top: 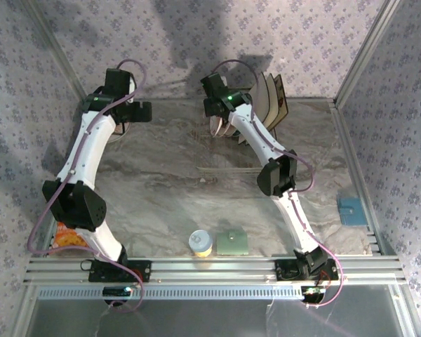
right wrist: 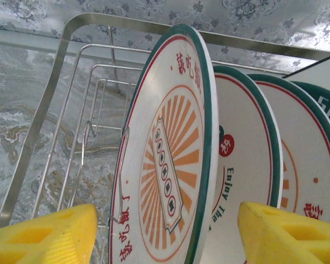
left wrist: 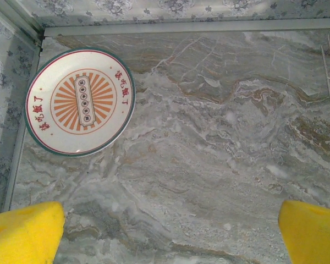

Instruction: Unload the plates from the dish rack

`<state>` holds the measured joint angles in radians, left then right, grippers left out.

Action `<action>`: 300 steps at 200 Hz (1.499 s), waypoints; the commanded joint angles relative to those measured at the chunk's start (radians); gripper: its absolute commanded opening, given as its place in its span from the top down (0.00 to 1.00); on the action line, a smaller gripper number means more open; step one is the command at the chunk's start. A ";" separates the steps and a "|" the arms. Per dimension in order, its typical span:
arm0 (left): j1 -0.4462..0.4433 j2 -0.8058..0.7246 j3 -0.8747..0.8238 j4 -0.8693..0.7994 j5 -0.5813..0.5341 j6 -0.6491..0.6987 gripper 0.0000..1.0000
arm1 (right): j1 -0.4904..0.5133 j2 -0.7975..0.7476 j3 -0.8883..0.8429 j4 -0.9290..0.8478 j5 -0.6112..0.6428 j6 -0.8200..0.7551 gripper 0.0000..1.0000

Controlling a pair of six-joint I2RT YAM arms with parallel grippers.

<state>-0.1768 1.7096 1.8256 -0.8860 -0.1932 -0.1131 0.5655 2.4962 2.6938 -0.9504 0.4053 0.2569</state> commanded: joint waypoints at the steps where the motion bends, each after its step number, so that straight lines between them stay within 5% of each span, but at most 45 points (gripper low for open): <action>1: 0.002 -0.021 -0.010 0.028 0.017 0.007 0.01 | 0.002 0.027 0.035 0.039 0.027 0.014 0.35; 63: 0.001 -0.031 -0.040 0.053 0.026 0.006 0.01 | 0.001 0.053 0.035 0.062 0.016 0.022 0.46; 124: 0.002 -0.041 -0.066 0.070 0.026 0.003 0.01 | 0.001 0.058 0.033 0.056 0.012 0.048 0.69; 300: 0.001 -0.045 -0.078 0.082 0.028 0.001 0.01 | 0.016 0.048 0.034 0.060 0.042 0.105 1.00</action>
<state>-0.1768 1.7054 1.7500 -0.8112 -0.1715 -0.1135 0.5644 2.5401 2.6995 -0.8928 0.4873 0.3519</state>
